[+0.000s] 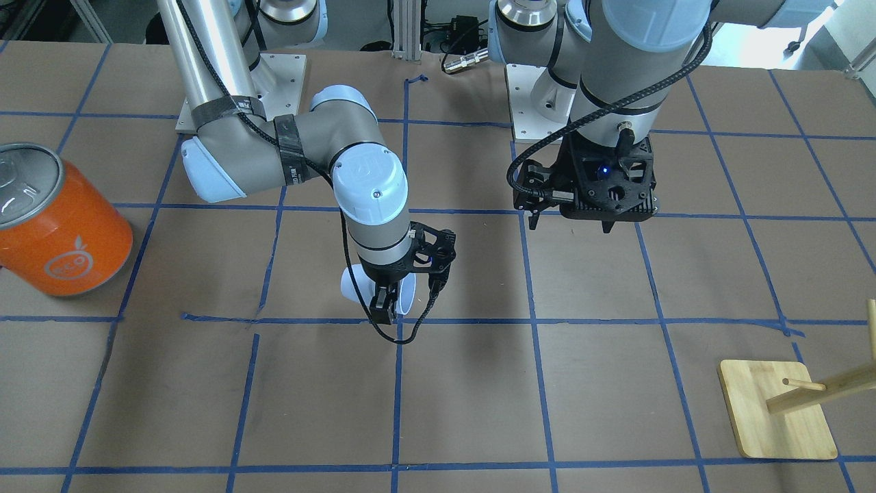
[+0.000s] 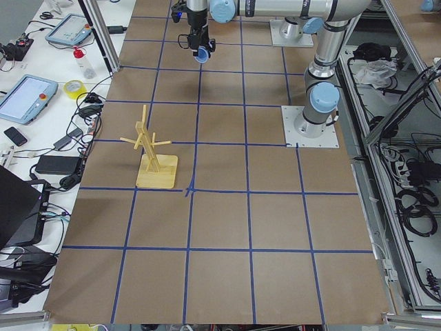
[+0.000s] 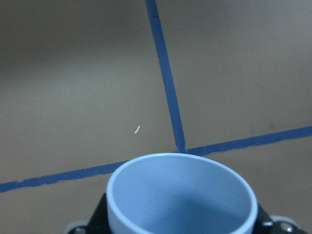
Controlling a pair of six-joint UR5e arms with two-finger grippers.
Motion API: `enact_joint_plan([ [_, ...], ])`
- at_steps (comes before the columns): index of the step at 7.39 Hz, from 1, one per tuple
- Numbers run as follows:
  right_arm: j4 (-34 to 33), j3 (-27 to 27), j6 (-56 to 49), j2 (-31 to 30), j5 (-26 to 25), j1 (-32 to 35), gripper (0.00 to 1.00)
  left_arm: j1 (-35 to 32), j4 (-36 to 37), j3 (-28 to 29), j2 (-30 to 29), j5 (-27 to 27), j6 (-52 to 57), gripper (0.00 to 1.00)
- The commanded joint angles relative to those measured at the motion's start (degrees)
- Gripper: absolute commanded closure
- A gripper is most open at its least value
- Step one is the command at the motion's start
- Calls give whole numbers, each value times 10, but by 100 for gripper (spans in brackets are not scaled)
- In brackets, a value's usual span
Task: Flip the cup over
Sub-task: 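Lift the white cup with the right gripper and carry it toward the left arm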
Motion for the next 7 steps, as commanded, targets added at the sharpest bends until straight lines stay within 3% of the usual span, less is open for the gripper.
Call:
enact_joint_plan([
  [1,-19,-7,-73,14,1,8,100,0,0,-1,0,-1,0,0],
  [2,-70,-5,-73,23,4,10,100,-1,0,-1,0,-1,0,0],
  [5,-82,-10,-88,58,-41,49,100,-31,10,-5,-4,5,-1,0],
  [7,-81,-12,-107,59,-41,49,100,-31,15,-5,-4,6,0,0],
])
